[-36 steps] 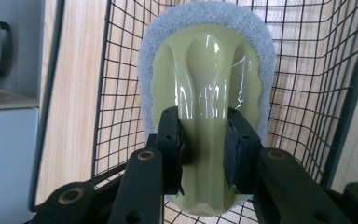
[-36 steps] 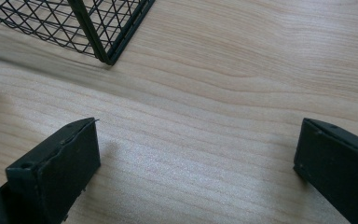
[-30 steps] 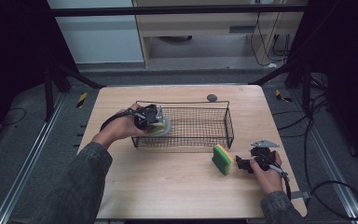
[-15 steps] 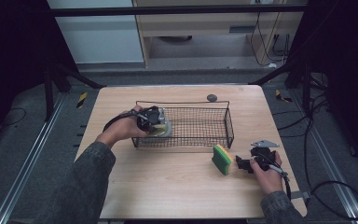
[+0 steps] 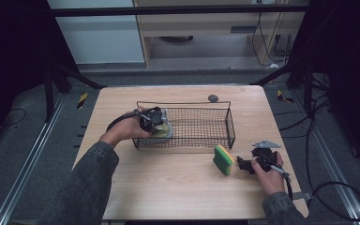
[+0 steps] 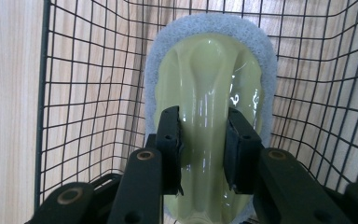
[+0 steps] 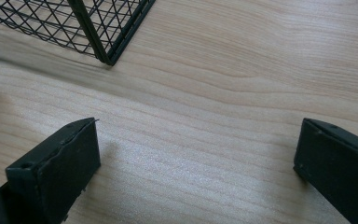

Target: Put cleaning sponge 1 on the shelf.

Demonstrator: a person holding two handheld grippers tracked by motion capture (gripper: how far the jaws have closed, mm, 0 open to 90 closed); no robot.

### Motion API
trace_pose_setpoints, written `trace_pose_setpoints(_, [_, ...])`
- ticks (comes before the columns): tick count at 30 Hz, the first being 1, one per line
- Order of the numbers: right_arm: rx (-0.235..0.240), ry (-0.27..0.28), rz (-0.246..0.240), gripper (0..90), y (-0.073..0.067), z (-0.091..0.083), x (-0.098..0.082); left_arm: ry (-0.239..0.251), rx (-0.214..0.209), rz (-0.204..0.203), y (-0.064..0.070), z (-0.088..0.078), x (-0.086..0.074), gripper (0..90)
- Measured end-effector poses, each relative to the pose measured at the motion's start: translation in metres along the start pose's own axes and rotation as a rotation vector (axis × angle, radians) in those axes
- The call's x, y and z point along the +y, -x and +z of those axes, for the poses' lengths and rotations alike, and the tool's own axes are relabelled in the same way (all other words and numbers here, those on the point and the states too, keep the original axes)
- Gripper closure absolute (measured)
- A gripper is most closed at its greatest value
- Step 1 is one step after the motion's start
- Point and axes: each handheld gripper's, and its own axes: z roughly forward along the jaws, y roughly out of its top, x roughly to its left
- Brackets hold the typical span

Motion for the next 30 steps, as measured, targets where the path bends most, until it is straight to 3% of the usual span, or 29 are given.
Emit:
trace_pose_setpoints(10, [0.0,0.0,0.0,0.4,0.0,0.0,0.0,-0.002,-0.004,-0.013,0.001,0.002,0.0,67.6])
trace_pose_setpoints(19, [0.0,0.0,0.0,0.4,0.0,0.0,0.0,0.035,0.012,-0.038,0.001,-0.011,0.0,63.1])
trace_pose_setpoints(20, [0.0,0.0,0.0,0.4,0.0,0.0,0.0,0.076,0.019,-0.048,0.0,-0.019,0.0,62.4])
trace_pose_setpoints(25, [0.0,0.0,0.002,0.4,0.0,0.0,0.0,0.149,0.067,-0.085,-0.002,-0.039,0.002,61.1])
trace_pose_setpoints(30, [0.001,0.001,0.003,0.4,0.0,0.0,0.0,0.179,0.111,-0.11,0.002,-0.051,0.003,53.9])
